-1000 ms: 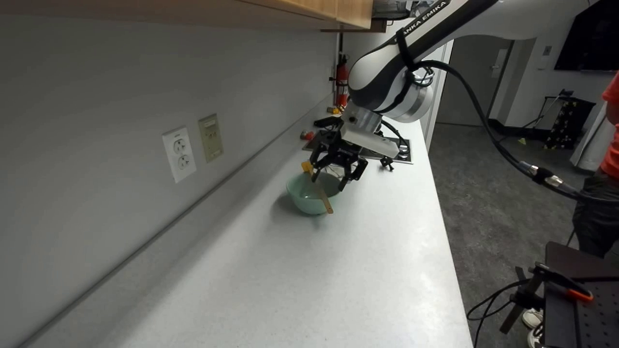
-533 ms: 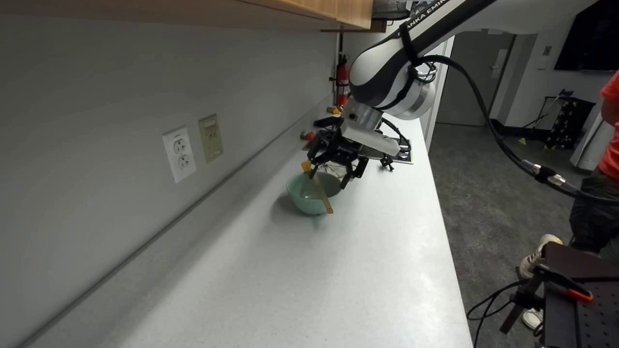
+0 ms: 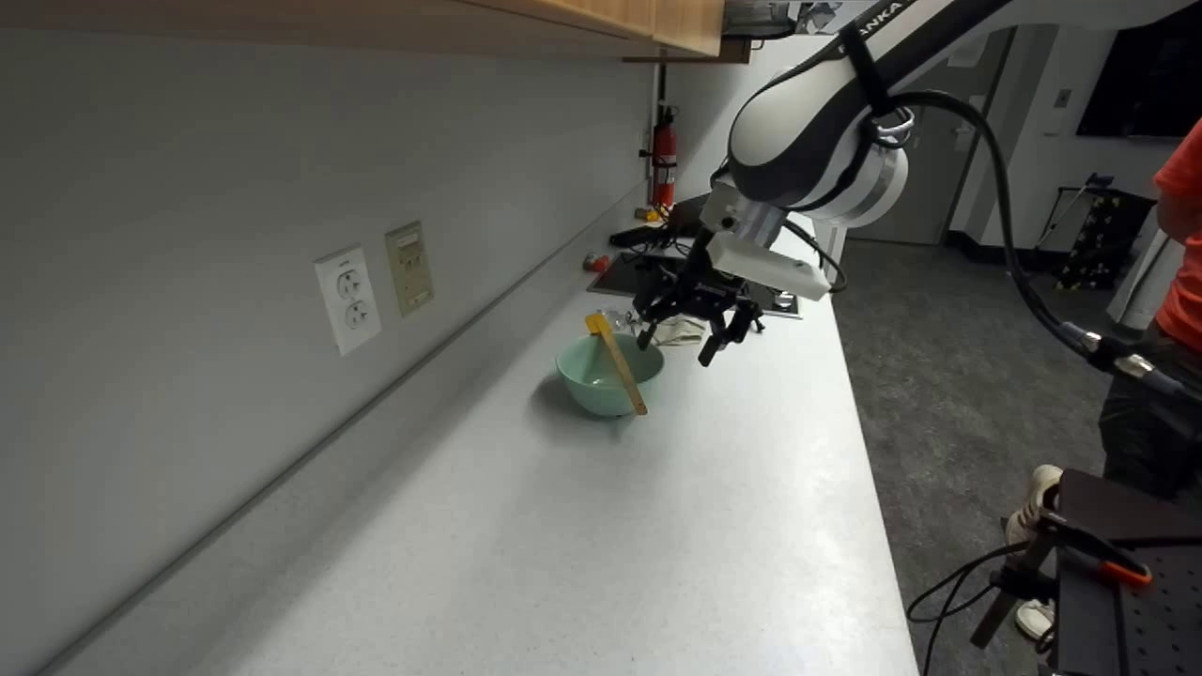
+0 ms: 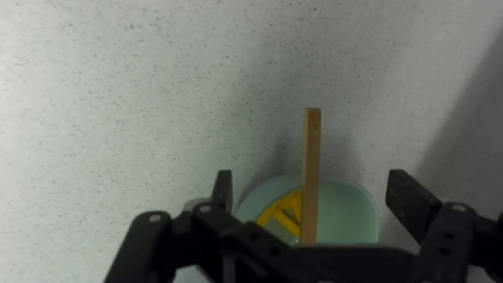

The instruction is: Stir the contents in the green bow using the spatula

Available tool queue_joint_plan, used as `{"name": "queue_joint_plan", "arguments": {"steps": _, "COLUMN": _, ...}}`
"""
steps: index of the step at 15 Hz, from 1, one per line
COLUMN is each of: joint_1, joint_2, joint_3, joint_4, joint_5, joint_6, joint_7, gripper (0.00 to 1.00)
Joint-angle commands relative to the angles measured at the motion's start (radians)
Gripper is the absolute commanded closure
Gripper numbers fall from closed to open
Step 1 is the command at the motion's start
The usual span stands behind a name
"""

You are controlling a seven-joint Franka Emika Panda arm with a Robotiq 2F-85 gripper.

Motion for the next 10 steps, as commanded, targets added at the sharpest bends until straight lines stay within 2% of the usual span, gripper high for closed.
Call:
{"name": "queue_joint_plan", "arguments": {"steps": 1, "joint_1": 0.03, "joint_2": -0.15, "joint_3": -0.027, "joint_4": -0.178, "joint_5": -0.116, "joint_6": 0.085, "joint_7": 0.032, "gripper": 0.0}}
{"name": "queue_joint_plan", "arguments": {"steps": 6, "joint_1": 0.05, "joint_2": -0.312, "joint_3": -0.048, "joint_4": -0.333, "joint_5": -0.388, "joint_6": 0.093, "joint_7": 0.096, "gripper": 0.0}}
{"name": "queue_joint_plan", "arguments": {"steps": 10, "joint_1": 0.042, "joint_2": -0.464, "joint_3": -0.002, "joint_4": -0.416, "joint_5": -0.567, "joint_6": 0.069, "joint_7": 0.182, "gripper": 0.0}}
